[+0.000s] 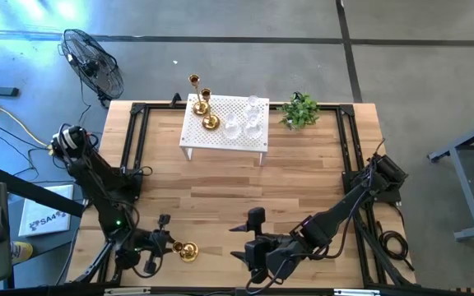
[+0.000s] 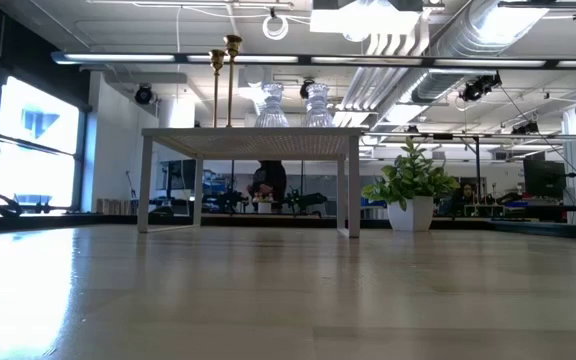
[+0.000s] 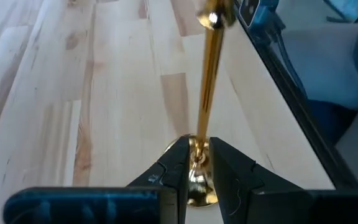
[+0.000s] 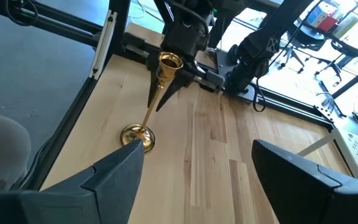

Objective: Pick & Place candle stick holders
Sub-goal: Put the gold candle holder on the shelf aligned with the other gold candle holder

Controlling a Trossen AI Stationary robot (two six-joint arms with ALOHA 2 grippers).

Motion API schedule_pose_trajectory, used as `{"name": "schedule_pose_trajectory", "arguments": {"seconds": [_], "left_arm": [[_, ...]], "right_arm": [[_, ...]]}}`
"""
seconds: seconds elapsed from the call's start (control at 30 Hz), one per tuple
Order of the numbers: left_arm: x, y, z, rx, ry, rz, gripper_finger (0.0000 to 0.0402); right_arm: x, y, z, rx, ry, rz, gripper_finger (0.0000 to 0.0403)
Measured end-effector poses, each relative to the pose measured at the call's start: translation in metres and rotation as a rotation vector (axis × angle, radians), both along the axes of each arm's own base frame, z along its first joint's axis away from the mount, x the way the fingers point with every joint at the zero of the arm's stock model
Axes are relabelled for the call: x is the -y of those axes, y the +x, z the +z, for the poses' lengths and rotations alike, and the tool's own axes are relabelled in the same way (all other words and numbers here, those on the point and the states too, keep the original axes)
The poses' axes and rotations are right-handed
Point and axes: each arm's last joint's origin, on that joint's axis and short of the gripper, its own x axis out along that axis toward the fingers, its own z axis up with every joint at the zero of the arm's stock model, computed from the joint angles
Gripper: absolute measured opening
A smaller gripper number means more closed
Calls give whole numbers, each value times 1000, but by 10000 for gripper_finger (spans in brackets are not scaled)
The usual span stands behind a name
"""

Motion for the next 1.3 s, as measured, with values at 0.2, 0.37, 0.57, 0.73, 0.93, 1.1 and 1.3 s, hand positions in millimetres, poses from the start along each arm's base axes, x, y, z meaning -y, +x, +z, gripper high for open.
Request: {"name": "schedule_pose_trajectory", "arguments": {"seconds": [0.2,0.37,0.57,0.73,0.93,1.1,1.3], "left_arm": [[4,3,-9,15,31,17,60],[5,4,-9,24,20,20,60],[6,4,-8,25,0,20,60],[5,10,-6,27,-34,30,60],[-1,22,-6,-6,-66,31,60],[-6,28,-6,-6,-55,49,60],[-6,29,-6,-5,-31,25,60]], "right_arm": [[3,2,0,0,0,-8,291],[4,3,0,0,0,-12,291],[6,5,0,-8,8,-2,291],[7,6,0,-13,15,8,291],[7,5,-1,-17,12,9,291],[8,5,-2,-26,9,8,291],[8,5,-2,-32,7,6,291]]}}
